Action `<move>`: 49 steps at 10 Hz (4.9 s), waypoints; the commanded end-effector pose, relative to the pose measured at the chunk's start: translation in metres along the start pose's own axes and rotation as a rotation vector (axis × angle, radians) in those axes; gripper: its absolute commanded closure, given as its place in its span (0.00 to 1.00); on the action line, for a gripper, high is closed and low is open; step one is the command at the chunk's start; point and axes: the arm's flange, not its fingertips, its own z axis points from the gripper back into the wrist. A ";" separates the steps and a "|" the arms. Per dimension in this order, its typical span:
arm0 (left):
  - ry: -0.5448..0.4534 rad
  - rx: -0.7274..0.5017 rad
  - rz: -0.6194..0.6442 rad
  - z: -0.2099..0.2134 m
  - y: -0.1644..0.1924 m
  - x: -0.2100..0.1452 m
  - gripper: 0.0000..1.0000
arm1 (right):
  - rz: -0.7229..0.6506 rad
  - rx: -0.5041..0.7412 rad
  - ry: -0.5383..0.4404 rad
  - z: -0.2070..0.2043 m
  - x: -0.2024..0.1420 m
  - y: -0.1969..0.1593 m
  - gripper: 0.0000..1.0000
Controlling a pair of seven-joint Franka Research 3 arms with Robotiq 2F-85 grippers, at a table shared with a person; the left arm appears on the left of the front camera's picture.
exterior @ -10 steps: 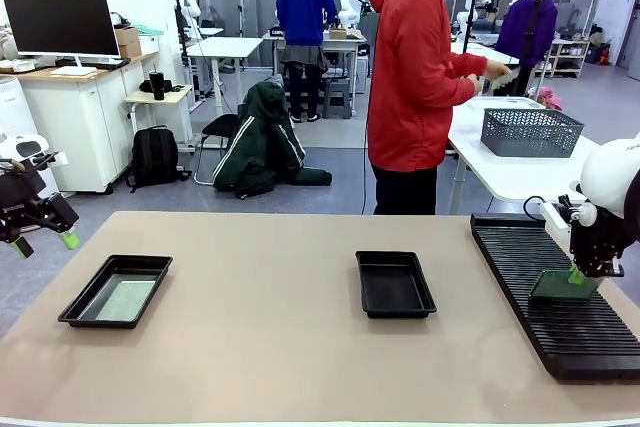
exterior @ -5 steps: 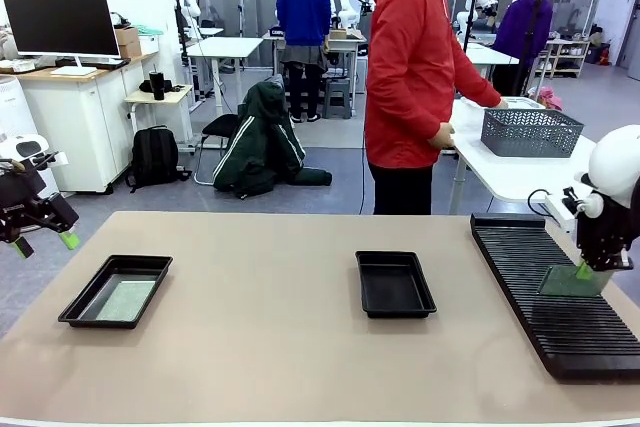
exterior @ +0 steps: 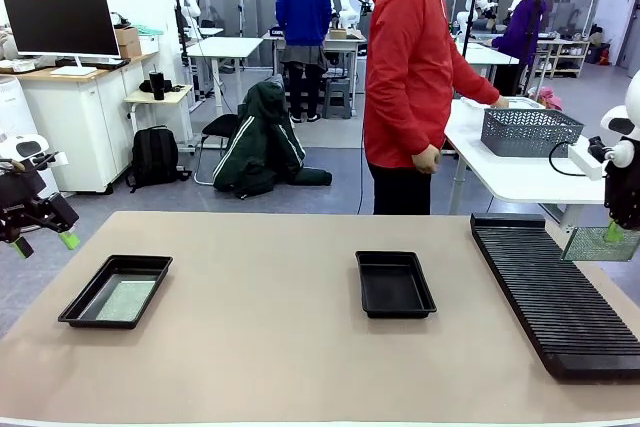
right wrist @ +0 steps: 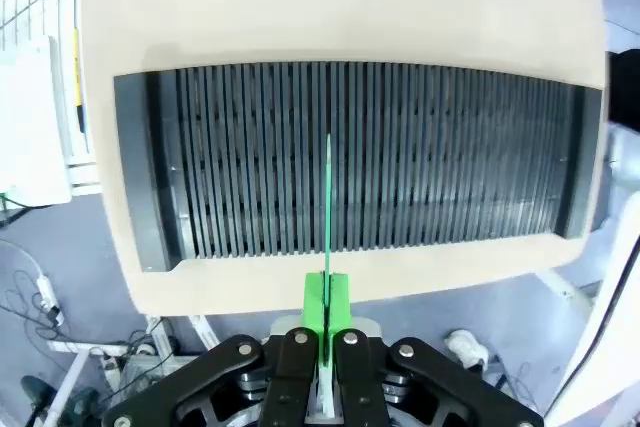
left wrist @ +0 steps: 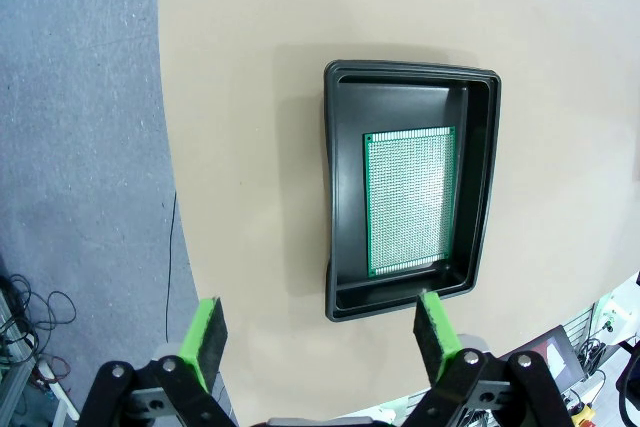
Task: Inspect and transfer BCBs to ESD trays.
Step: Pick up the Blank PCB from the PCB Rack and place it in the right ESD tray.
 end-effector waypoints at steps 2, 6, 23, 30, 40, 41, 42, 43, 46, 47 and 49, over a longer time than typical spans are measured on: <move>-0.013 0.001 -0.003 -0.001 0.001 -0.001 0.00 | -0.027 0.034 0.037 0.095 0.018 -0.001 1.00; -0.013 0.001 -0.003 -0.001 0.001 -0.001 0.00 | -0.056 0.032 0.027 0.193 0.020 -0.005 1.00; -0.013 0.001 -0.003 -0.001 0.001 -0.001 0.00 | -0.099 0.011 -0.023 0.265 0.000 -0.027 1.00; -0.013 0.001 -0.003 -0.001 0.001 -0.001 0.00 | -0.108 0.012 -0.028 0.267 0.000 -0.029 0.98; -0.013 0.001 -0.003 -0.001 0.001 -0.001 0.00 | -0.913 0.237 -0.364 0.157 0.067 0.009 0.98; -0.013 0.001 -0.003 -0.001 0.001 -0.001 0.00 | -0.978 0.273 -0.390 0.140 0.077 0.012 0.98; -0.013 0.001 -0.003 -0.001 0.001 -0.001 0.00 | -1.020 0.315 -0.409 0.120 0.087 0.014 0.98; -0.013 0.001 -0.003 -0.001 0.001 -0.001 0.00 | -1.089 0.351 -0.438 0.097 0.098 0.018 0.98; -0.013 0.001 -0.003 -0.001 0.001 -0.001 0.00 | -1.278 0.487 -0.498 0.038 0.131 0.030 0.98; -0.013 0.001 -0.003 -0.001 0.001 -0.001 0.00 | -1.328 0.516 -0.519 0.016 0.143 0.035 0.98; -0.013 0.001 -0.003 -0.001 0.001 -0.001 0.00 | -1.358 0.558 -0.571 -0.021 0.163 0.042 0.98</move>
